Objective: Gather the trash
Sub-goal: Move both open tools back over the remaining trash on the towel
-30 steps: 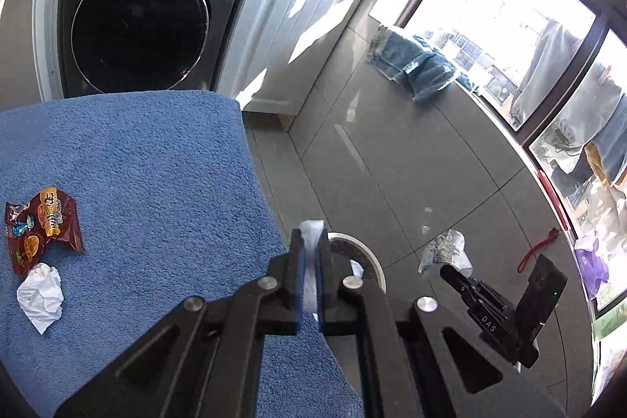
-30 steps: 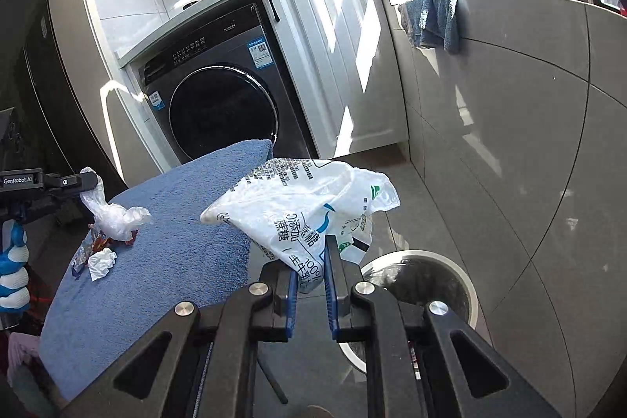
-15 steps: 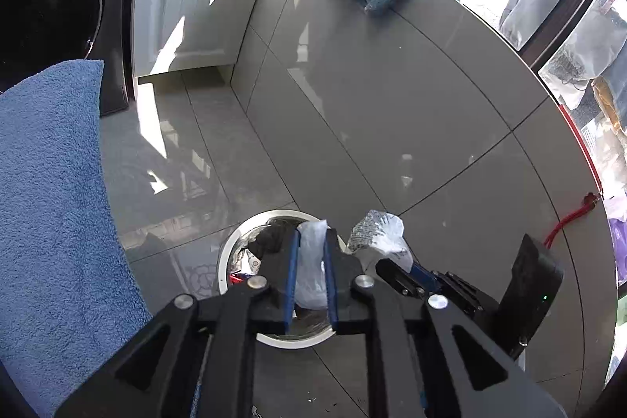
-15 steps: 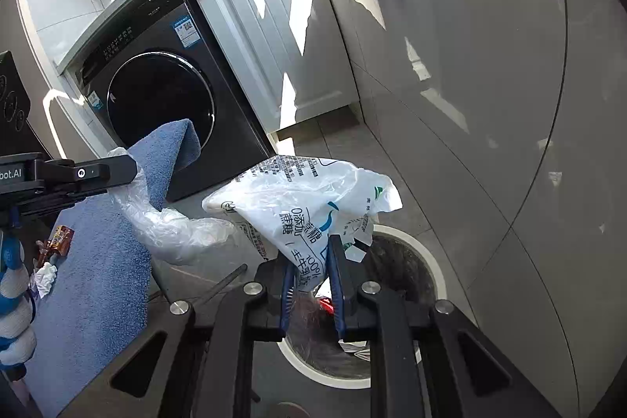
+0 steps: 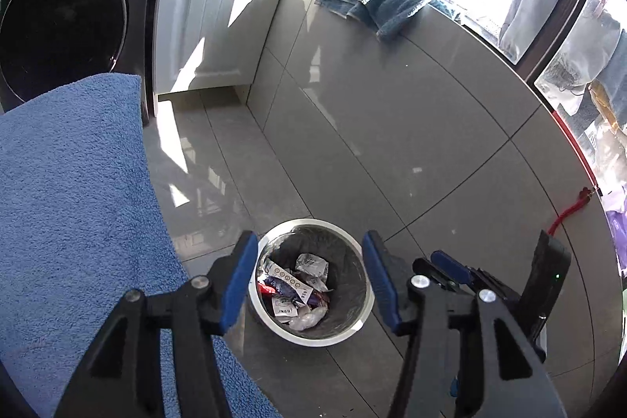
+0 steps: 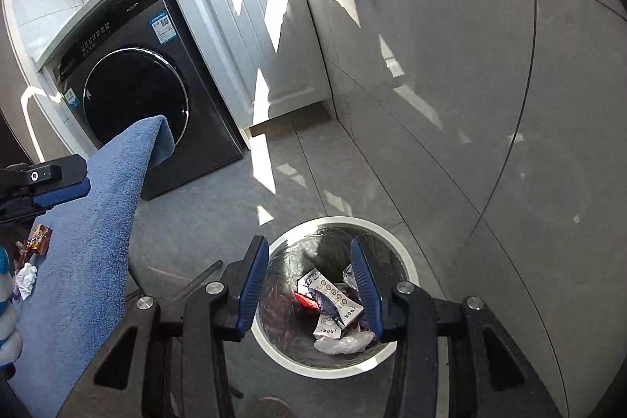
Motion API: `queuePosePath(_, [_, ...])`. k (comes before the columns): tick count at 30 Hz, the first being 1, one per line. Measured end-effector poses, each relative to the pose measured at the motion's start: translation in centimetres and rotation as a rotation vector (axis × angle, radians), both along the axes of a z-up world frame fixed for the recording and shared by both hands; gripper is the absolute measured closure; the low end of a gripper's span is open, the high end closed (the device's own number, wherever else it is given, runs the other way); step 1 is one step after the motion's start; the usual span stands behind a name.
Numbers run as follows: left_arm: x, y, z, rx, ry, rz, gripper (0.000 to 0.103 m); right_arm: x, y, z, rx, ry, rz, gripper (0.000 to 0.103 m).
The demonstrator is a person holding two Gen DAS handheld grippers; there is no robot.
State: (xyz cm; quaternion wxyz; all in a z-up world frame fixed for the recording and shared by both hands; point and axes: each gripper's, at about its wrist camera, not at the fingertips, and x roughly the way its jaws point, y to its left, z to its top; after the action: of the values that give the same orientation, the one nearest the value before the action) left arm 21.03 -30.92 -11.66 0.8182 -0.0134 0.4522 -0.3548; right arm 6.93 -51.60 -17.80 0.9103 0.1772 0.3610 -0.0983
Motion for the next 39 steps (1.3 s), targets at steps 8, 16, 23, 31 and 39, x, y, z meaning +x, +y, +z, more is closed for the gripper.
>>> queuePosePath(8, [-2.9, 9.3, 4.6, 0.014, -0.143, 0.089, 0.049, -1.9, 5.5, 6.8, -0.067, -0.120, 0.064, 0.061])
queuePosePath(16, [-6.0, 21.7, 7.8, 0.006, -0.253, 0.230, 0.044, -2.6, 12.7, 13.7, -0.109, -0.254, 0.175, 0.056])
queuePosePath(23, [-8.8, 33.3, 8.8, 0.003, -0.323, 0.377, 0.044, -2.4, 19.5, 17.9, -0.147, -0.322, 0.284, 0.052])
queuePosePath(31, [-10.7, 44.2, 7.8, 0.031, -0.351, 0.530, 0.044, -1.1, 25.9, 19.2, -0.151, -0.332, 0.386, 0.048])
queuePosePath(39, [-9.7, 49.1, 3.6, 0.075, -0.281, 0.602, 0.044, 1.8, 31.5, 17.2, -0.150, -0.256, 0.487, 0.048])
